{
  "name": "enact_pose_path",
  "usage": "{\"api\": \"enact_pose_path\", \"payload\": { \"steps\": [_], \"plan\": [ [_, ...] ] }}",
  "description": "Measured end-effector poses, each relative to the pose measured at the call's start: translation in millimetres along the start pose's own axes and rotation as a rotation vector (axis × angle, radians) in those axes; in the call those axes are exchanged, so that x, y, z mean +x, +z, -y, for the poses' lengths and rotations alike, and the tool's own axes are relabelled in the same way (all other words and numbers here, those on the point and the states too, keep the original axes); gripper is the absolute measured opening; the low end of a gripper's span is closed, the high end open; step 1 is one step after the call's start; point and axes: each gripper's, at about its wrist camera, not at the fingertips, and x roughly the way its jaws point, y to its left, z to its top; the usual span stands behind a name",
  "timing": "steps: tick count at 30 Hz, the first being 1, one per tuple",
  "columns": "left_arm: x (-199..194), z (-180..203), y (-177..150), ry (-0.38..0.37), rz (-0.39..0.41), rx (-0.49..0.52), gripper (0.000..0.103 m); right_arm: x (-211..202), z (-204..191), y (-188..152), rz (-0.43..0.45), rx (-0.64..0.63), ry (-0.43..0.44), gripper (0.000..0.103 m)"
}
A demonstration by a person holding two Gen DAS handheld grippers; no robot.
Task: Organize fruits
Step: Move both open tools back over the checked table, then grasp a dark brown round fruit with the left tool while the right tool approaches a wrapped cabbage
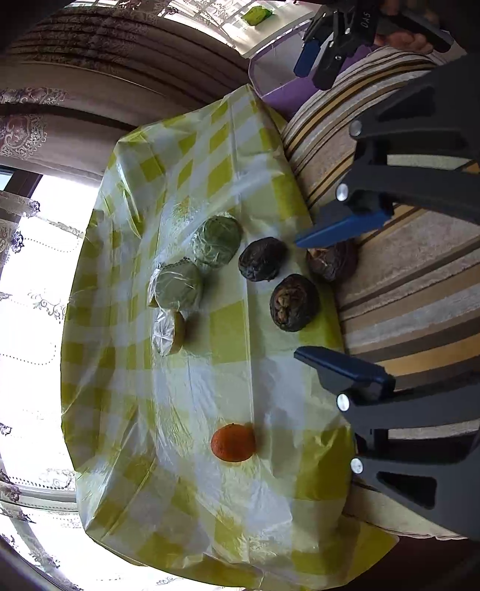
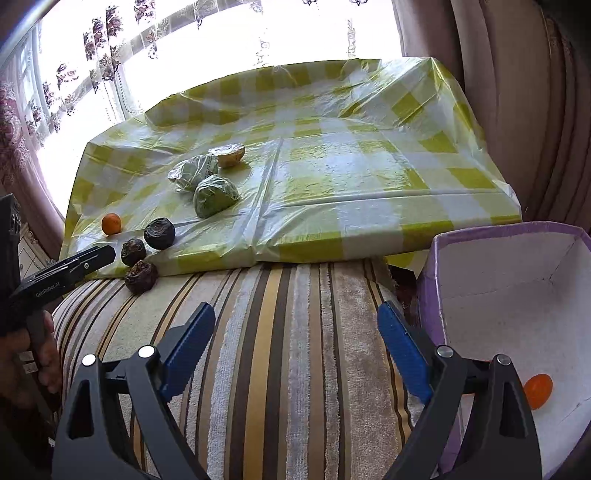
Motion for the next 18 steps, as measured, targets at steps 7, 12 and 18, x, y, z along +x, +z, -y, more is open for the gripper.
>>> {"api": "enact_pose_path", "payload": {
  "steps": [7,12,18],
  "plan": [
    [22,1,10,0.004,-0.063,0.021,0.049,17,-32,2,-0.031,-0.069,0.064,0.087],
    [37,0,15,0.004,-0.106,0.02,0.046,27,-51,2,-0.052,-0.111,0.096,0.087],
    [38,0,12,0.012,-0.104,0.033,0.041,36,-67,5,-0.066,-0.144,0.114,0.087]
  ]
}}
